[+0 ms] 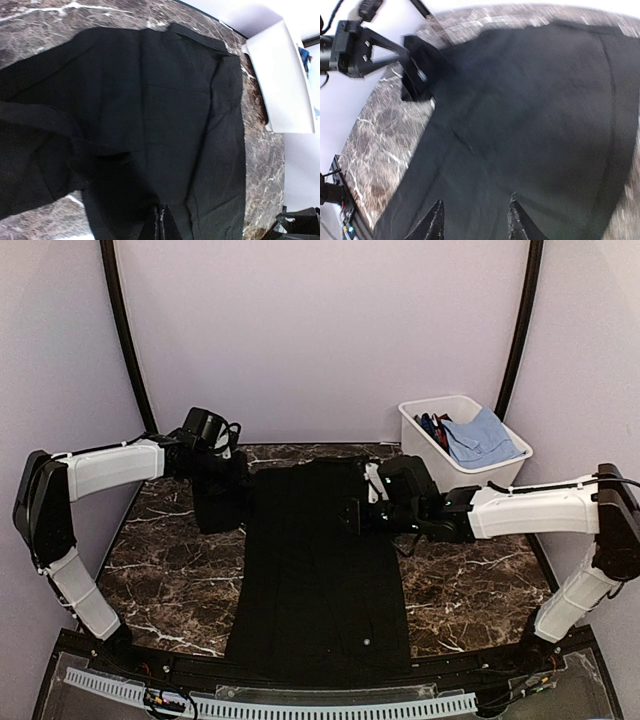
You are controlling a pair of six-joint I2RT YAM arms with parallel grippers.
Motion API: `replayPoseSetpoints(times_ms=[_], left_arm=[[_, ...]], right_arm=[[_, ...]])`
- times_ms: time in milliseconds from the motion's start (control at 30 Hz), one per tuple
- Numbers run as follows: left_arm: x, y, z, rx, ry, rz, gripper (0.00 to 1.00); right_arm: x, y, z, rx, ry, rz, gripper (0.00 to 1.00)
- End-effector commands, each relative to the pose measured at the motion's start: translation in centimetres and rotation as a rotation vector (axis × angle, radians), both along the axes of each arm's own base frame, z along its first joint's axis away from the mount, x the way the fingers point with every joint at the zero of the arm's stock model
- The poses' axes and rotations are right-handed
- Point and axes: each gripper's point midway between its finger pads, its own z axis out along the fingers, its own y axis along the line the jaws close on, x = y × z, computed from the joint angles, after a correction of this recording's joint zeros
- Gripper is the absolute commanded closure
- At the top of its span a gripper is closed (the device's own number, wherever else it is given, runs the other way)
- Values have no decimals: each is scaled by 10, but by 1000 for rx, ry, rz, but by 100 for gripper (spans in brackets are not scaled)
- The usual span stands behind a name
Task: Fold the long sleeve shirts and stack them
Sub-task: Pick up the sleeve from the center of the board, then pass from the left arm to the right
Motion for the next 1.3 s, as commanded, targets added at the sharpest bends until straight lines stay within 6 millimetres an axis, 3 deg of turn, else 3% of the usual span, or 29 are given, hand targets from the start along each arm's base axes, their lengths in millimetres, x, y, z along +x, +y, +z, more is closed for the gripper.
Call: replayPoseSetpoints(times_ms=[0,167,367,567,767,1000,1167,1267], left_arm=[[-19,-29,32,-132,-20,-58,100],[-32,-44,38,-180,2,-90,100],[-50,-61,41,-232,34,-152,100],[-60,-70,42,-251,47,-190,100],[-64,-76,49,-273,43,-210,100],[-66,-77,55,-271,33,-218,100],[-65,-75,59,-267,21,-205,100],[-61,-72,63,-250,0,-186,90]], right_arm=[[28,49,37,35,-236,62,59],[37,98,38,61,-303,126,53],[36,138,39,134,-319,171,42],[34,165,30,129,-317,179,35],[45,172,12,101,-283,130,36],[57,169,8,82,-266,56,53],[61,165,6,66,-246,23,81],[61,161,10,64,-241,8,99]])
